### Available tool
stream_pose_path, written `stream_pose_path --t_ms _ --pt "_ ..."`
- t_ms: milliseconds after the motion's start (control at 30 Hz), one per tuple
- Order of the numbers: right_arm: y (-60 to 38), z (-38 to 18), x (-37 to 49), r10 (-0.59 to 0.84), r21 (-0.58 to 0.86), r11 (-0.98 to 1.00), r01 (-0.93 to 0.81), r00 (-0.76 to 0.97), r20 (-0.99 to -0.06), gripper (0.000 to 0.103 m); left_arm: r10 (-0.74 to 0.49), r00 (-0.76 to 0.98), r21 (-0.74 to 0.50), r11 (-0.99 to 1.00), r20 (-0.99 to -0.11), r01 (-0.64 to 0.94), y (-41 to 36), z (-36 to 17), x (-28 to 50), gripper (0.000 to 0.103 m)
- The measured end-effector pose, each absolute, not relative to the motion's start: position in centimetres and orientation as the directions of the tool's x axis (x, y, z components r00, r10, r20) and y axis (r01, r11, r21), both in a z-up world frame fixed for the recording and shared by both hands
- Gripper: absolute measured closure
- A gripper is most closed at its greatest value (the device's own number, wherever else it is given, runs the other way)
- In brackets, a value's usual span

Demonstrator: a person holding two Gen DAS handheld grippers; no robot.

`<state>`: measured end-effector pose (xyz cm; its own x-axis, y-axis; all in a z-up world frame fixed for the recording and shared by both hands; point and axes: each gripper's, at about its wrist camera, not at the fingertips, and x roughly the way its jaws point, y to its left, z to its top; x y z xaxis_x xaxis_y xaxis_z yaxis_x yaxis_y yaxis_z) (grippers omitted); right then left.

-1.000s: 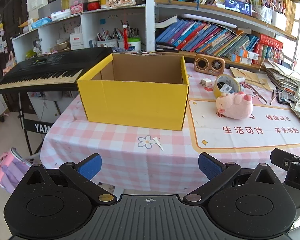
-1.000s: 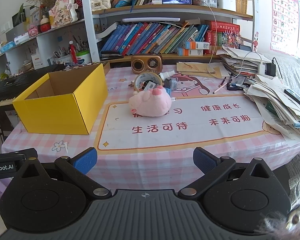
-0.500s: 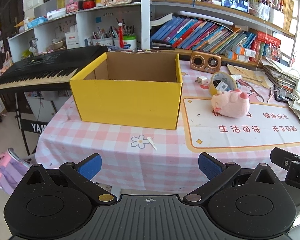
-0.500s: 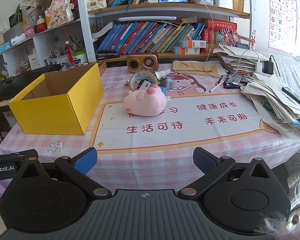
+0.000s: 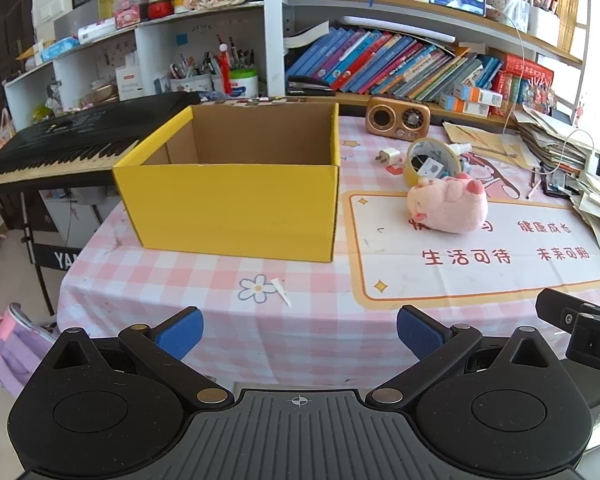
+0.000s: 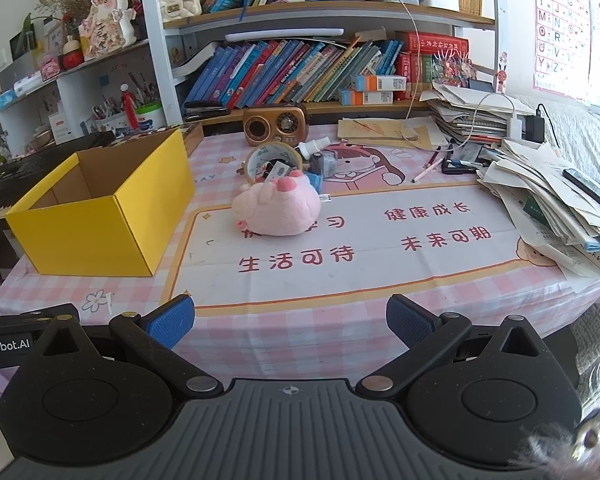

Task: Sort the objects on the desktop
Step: 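Move the left tool toward the pink plush pig and close on it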

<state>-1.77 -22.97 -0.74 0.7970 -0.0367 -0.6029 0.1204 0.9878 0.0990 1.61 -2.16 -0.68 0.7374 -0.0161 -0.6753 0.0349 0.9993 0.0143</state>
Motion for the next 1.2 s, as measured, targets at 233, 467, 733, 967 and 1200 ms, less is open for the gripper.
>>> stream_pose_path --t_ms 233,467,733,967,1200 --pt "-24.1 -1.2 -1.1 -0.047 0.099 0.986 0.136 0.787 -0.615 0.0 -0.038 0.727 0.008 0.998 -0.686 0.06 -3.5 -1.0 2.5 0.0" --pt "-25.0 -1.4 -0.5 -0.051 0.098 0.985 0.142 0.781 -0.622 0.0 -0.062 0.713 -0.001 0.996 -0.698 0.085 -5.0 -1.4 3.7 0.0" --pt "-27.0 -1.5 1.2 -0.051 0.096 0.985 0.144 0.771 -0.635 0.0 -0.086 0.706 -0.021 0.995 -0.703 0.1 -6.7 -1.7 5.0 0.0" --pt "-28.9 -1.7 2.7 -0.042 0.091 0.987 0.131 0.761 -0.647 0.0 -0.093 0.699 -0.033 0.995 -0.709 0.099 -8.6 -1.9 6.4 0.0" --pt "-31.3 -1.9 4.5 -0.034 0.087 0.989 0.12 0.754 -0.656 0.0 -0.098 0.693 -0.038 0.994 -0.714 0.102 -11.2 -2.3 7.8 0.0"
